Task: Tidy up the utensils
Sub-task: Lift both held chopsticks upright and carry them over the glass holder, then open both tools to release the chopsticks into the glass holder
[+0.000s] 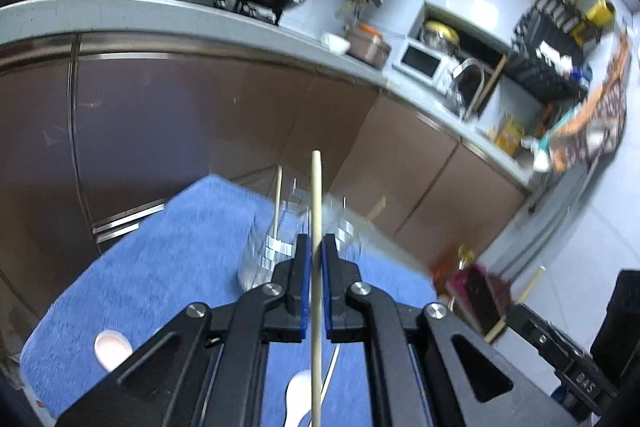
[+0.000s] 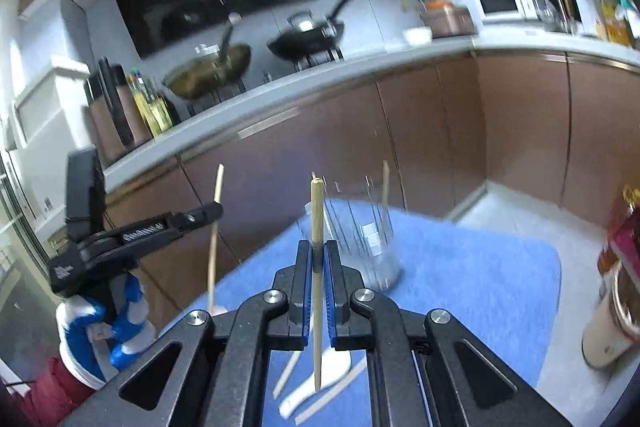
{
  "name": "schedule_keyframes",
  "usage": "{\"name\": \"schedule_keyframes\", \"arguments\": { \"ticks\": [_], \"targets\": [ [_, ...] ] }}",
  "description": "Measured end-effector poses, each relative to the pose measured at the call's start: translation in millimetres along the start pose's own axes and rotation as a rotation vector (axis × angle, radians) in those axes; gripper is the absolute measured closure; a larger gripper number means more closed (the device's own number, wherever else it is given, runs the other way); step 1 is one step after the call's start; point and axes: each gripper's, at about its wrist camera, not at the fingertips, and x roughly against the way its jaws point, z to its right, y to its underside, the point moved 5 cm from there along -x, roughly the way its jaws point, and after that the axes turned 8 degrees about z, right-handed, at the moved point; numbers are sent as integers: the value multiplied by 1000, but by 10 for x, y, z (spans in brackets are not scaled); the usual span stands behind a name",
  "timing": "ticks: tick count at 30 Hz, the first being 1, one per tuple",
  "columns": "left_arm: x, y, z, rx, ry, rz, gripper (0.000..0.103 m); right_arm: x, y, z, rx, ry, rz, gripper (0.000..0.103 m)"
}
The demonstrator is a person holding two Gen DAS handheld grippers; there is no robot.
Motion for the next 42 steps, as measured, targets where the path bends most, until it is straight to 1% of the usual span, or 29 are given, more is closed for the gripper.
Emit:
{"name": "schedule_keyframes", "arguments": {
  "ticks": [2,4,7,10,12,15,19,22,27,31,32,33,34,35,36,38,39,42],
  "targets": [
    [-80,-173,-16,17,-1,40,98,-85,-195,-52,16,-15,48,97],
    [-183,-379,-5,25,-6,100,98,-204,-408,-102,39,-22,109,97],
    [-379,-646,12,31,-15,190,98,-407,-632,-152,70,-25,179,97],
    [-648,-814,20,19,-33,264,98,-668,-755,-137,115,-4,225,97],
    [-842,-863,0,24,-44,288,98,-857,-785,-91,131,6,236,97],
    [-1137,-829,-72,30,-74,305,98,-1164,-757,4,142,21,228,97],
    [-1485,-661,-162,24,-111,303,98,-1494,-588,146,173,54,208,97],
    [-1670,-546,-193,13,-141,311,98,-1670,-429,255,179,66,195,97],
    [-1873,-320,-215,-47,-188,344,98,-1839,-169,402,181,89,174,97],
    [-1908,-177,-283,-38,-191,356,97,-1882,-5,477,186,109,147,97],
    [-1893,-158,-286,-42,-190,356,96,-1878,25,495,186,113,141,97],
    [-1886,-133,-289,-47,-188,354,92,-1871,61,510,182,113,133,96],
    [-1870,-119,-290,-49,-185,351,90,-1860,84,521,179,114,127,94],
    [-1850,-115,-281,-51,-182,349,85,-1854,83,524,177,116,125,91],
    [-1818,-106,-277,-55,-177,346,83,-1836,93,524,176,117,124,87],
    [-1717,-98,-267,-63,-175,342,82,-1762,88,514,173,121,128,81],
    [-1652,-99,-257,-70,-174,340,81,-1718,74,506,174,124,131,79],
    [-1430,-106,-219,-96,-178,321,77,-1564,21,469,171,133,144,77]
  ]
}}
